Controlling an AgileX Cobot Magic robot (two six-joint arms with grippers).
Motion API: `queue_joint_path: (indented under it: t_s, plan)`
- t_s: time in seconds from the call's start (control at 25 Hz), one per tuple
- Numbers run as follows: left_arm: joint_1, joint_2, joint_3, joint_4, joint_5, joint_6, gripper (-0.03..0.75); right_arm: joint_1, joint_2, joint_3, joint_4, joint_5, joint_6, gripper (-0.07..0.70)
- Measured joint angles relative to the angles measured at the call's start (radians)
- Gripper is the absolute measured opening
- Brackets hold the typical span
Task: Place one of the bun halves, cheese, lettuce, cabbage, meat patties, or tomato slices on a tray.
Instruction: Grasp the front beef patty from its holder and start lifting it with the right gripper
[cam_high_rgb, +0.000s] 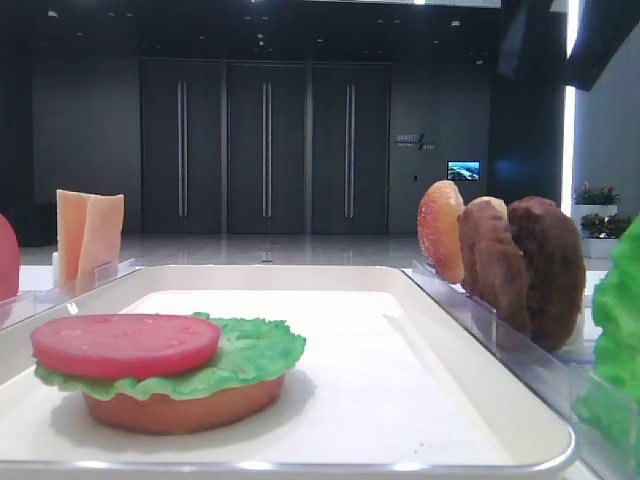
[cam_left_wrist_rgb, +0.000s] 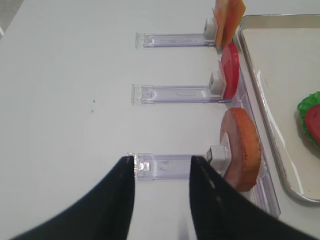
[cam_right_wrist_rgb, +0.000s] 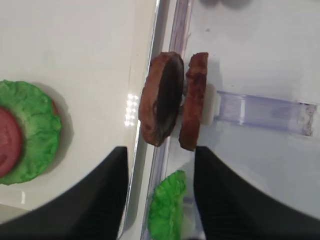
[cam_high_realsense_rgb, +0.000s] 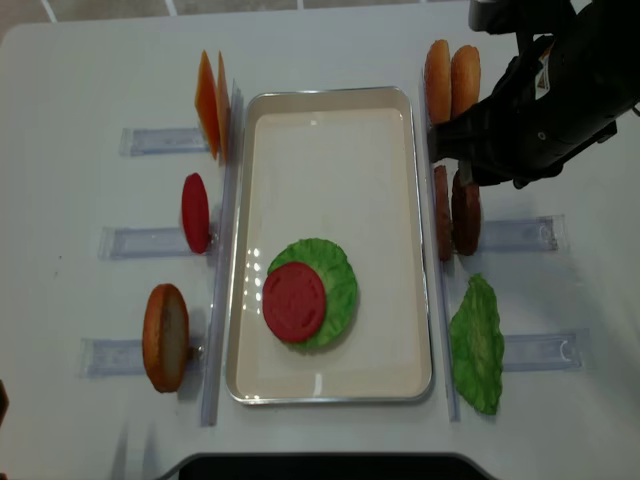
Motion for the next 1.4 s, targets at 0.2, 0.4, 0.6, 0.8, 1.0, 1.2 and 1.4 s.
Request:
queue_joint_path:
  t_s: [0.2, 0.4, 0.6, 0.8, 1.0, 1.2, 1.4]
  plan:
    - [0.000, 0.000, 0.000, 0.000, 0.000, 0.000, 0.282, 0.001, 0.033, -0.019, 0.021, -0.061, -0.007, 0.349]
    - [0.000, 0.000, 0.000, 0.000, 0.000, 0.000, 0.282, 0.001, 0.061, -0.028, 0.061, -0.091, -0.010, 0.393]
    - [0.000, 0.000, 0.000, 0.000, 0.000, 0.000, 0.282, 0.001, 0.087, -0.030, 0.062, -0.094, -0.011, 0.395]
    - [0.000, 0.000, 0.000, 0.000, 0.000, 0.000, 0.282, 0.001, 0.121, -0.030, 0.062, -0.095, -0.011, 0.396]
    - [0.000, 0.000, 0.000, 0.000, 0.000, 0.000, 0.282, 0.001, 0.166, -0.030, 0.062, -0.090, -0.011, 0.396]
    - [0.000, 0.000, 0.000, 0.000, 0.000, 0.000, 0.282, 0.001, 0.201, -0.030, 0.062, -0.088, -0.012, 0.396]
    - [0.000, 0.000, 0.000, 0.000, 0.000, 0.000, 0.282, 0.001, 0.208, -0.030, 0.078, -0.089, -0.014, 0.396]
